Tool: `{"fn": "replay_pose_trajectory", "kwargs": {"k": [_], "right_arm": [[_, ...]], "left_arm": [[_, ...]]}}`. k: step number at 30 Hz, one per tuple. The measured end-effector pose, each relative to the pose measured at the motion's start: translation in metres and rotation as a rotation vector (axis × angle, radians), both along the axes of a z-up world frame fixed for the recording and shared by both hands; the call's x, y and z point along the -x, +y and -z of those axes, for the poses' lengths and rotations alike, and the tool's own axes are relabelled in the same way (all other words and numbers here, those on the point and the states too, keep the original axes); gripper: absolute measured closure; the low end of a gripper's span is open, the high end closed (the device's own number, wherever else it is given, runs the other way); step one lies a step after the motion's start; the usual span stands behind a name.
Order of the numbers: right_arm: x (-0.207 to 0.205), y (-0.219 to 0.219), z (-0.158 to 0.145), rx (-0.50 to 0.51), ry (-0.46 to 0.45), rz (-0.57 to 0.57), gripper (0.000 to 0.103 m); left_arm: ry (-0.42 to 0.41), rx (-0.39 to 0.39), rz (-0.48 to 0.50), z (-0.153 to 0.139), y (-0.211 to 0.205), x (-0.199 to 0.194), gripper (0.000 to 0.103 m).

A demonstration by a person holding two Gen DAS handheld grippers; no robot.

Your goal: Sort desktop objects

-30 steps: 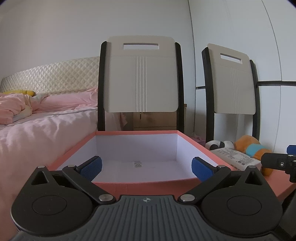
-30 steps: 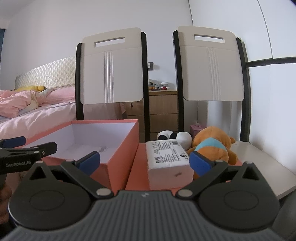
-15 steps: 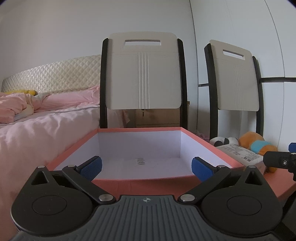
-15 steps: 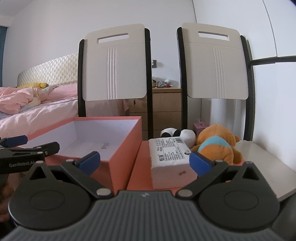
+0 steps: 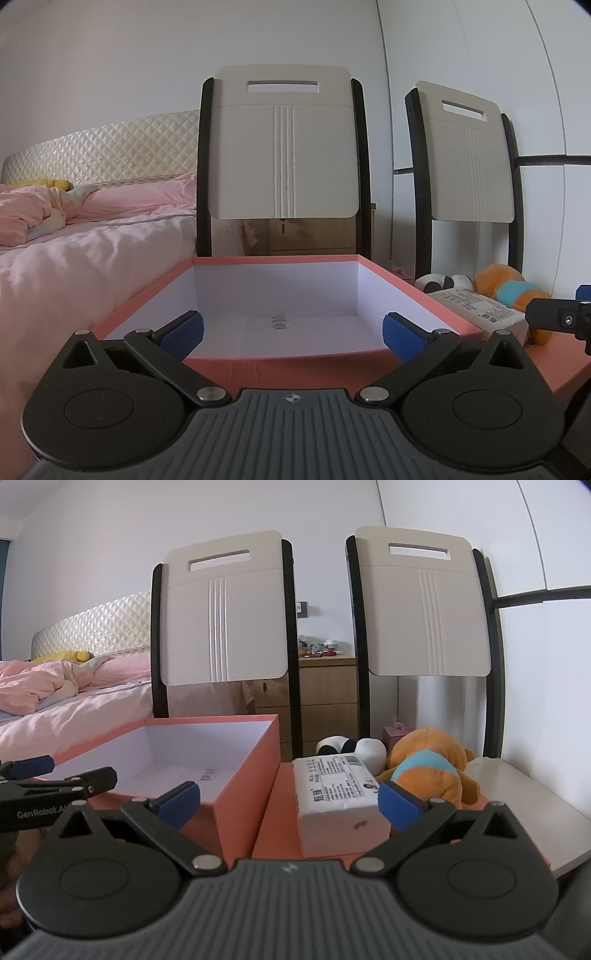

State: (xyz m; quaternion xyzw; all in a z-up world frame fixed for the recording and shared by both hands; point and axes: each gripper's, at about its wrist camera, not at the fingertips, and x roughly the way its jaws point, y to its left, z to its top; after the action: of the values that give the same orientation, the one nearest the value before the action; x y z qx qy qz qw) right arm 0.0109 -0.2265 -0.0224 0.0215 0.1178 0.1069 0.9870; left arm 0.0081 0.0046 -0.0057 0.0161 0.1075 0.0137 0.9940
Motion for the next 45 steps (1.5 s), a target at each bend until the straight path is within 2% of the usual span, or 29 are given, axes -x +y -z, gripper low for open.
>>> {"fn": "replay_pose_trajectory", "kwargs": {"k": [35,45], "right_arm": [[0.002,-0.004,0.0,-0.009,-0.003,-0.004,0.0],[0.014,-0.019,-0.005,-0.04,-0.024,-0.006,0.0]], "left_arm": [[-0.002,-0.009,-0.011,0.004,0.0,0.002,0.0],[-0.047,-0.038,-0.025,0.007,-0.02,0.011,0.0]]}}
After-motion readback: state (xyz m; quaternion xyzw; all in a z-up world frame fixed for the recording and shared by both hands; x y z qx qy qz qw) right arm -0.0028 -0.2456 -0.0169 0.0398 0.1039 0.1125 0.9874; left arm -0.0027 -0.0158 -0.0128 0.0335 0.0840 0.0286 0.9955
